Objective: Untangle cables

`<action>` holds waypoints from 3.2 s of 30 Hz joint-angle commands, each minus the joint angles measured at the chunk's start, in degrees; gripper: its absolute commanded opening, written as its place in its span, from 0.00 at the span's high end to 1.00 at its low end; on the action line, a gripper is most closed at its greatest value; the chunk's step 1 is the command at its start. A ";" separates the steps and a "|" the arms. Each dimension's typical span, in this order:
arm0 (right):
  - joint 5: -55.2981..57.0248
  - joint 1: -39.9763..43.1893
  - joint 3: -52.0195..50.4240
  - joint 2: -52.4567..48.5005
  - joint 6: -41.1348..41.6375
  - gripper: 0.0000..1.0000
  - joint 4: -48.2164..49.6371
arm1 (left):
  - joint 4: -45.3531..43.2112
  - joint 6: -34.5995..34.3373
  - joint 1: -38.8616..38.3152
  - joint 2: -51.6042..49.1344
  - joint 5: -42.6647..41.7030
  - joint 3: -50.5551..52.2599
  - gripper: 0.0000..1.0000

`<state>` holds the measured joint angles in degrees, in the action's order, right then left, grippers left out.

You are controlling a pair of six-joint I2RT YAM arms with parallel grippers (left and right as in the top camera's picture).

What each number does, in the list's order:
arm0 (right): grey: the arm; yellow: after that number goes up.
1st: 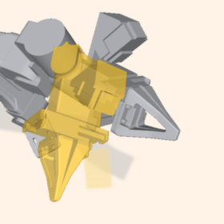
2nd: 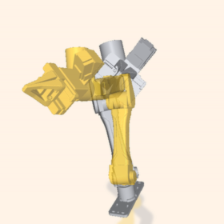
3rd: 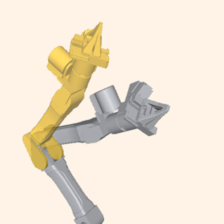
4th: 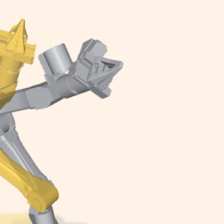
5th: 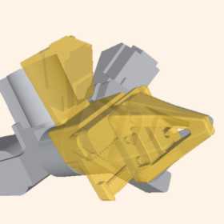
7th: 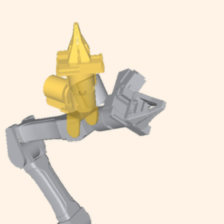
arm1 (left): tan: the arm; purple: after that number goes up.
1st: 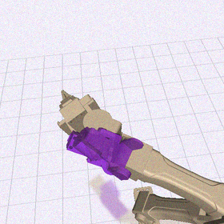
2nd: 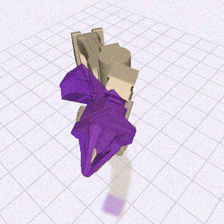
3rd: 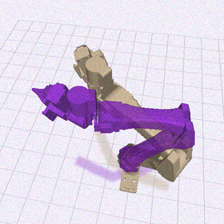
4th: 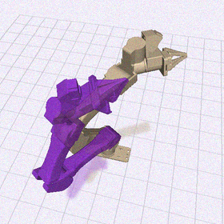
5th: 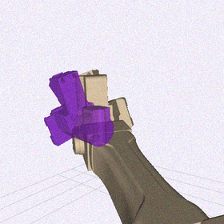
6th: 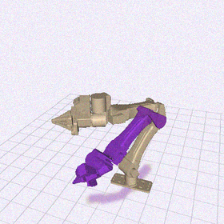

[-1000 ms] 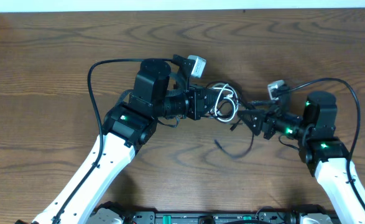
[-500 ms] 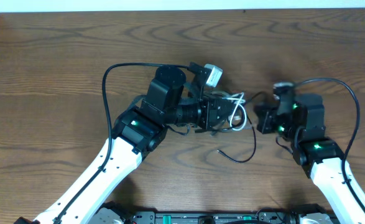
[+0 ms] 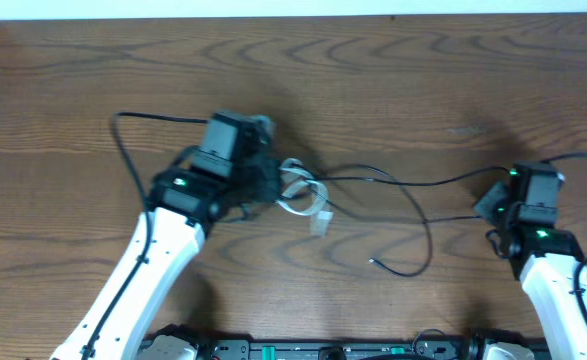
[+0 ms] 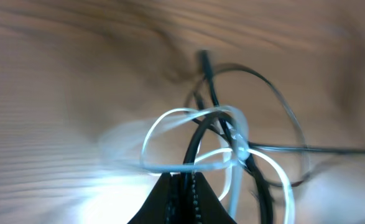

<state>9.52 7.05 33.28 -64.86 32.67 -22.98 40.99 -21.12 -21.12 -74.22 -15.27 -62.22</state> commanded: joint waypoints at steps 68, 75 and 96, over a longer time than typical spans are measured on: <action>-72.28 -10.51 0.63 0.02 -27.61 0.47 20.44 | -18.78 10.99 -8.09 -4.13 -31.08 -0.26 0.92; -72.50 -11.67 0.63 0.02 -27.58 0.44 21.00 | -17.90 6.01 -11.15 -4.13 -13.73 -0.24 0.93; -72.54 -11.67 0.63 0.02 -15.69 0.51 21.16 | -24.13 -7.45 -22.45 -4.13 6.60 -0.24 0.92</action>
<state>-62.00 -4.21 33.32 -64.88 14.79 -1.89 17.26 -26.81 -42.46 -78.35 -11.42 -62.19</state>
